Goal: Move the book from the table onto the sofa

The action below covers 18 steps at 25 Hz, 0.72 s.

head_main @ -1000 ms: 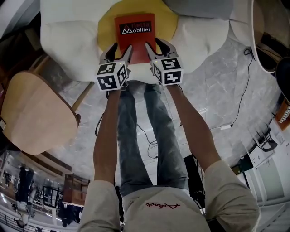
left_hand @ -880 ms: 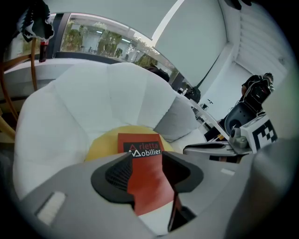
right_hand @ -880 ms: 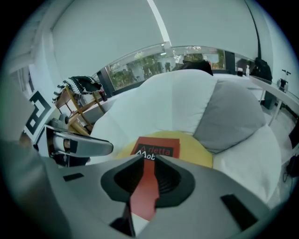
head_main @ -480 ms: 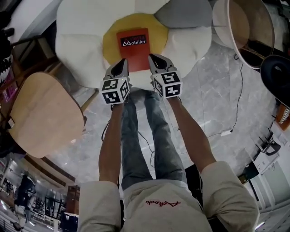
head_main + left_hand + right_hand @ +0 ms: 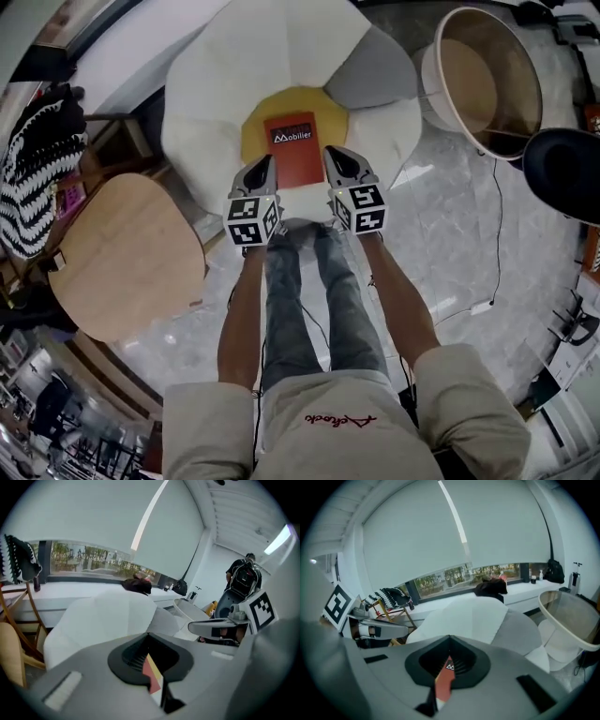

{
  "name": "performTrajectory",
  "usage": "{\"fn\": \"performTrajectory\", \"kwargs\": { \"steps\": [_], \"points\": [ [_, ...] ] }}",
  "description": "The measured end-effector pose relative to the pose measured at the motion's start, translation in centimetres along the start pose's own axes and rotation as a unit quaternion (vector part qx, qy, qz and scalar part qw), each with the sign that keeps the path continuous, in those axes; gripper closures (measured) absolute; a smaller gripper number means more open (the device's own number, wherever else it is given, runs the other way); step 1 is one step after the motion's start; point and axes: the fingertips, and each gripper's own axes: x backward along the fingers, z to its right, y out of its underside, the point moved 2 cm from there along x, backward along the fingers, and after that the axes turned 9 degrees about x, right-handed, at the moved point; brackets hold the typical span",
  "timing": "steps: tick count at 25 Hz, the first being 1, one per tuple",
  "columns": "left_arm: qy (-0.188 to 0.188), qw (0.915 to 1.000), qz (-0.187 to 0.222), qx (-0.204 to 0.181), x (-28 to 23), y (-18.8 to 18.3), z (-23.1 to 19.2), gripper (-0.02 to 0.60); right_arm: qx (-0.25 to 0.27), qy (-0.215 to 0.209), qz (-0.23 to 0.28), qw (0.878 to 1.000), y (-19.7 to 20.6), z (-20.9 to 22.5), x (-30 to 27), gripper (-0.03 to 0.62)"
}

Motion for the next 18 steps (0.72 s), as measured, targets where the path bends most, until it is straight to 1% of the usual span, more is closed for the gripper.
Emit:
{"fn": "performTrajectory", "kwargs": {
  "steps": [4,9,14,18],
  "points": [
    [0.006,0.9992,0.038,-0.015,3.2,-4.4,2.1,0.572,0.011,0.015,0.025,1.0,-3.5,0.6,3.2,0.585],
    [-0.002,0.9966,0.078,-0.025,8.0,-8.9,4.0,0.572,0.032,0.026,0.058,0.997,-8.3,0.7,7.8,0.585],
    [0.003,0.9924,0.12,-0.029,12.0,-13.3,6.8,0.572,0.039,0.043,0.093,0.994,-13.0,1.5,12.0,0.585],
    [0.008,0.9881,0.146,-0.047,14.8,-16.7,9.1,0.572,0.044,0.052,0.118,0.991,-16.5,1.8,14.8,0.585]
  ]
}}
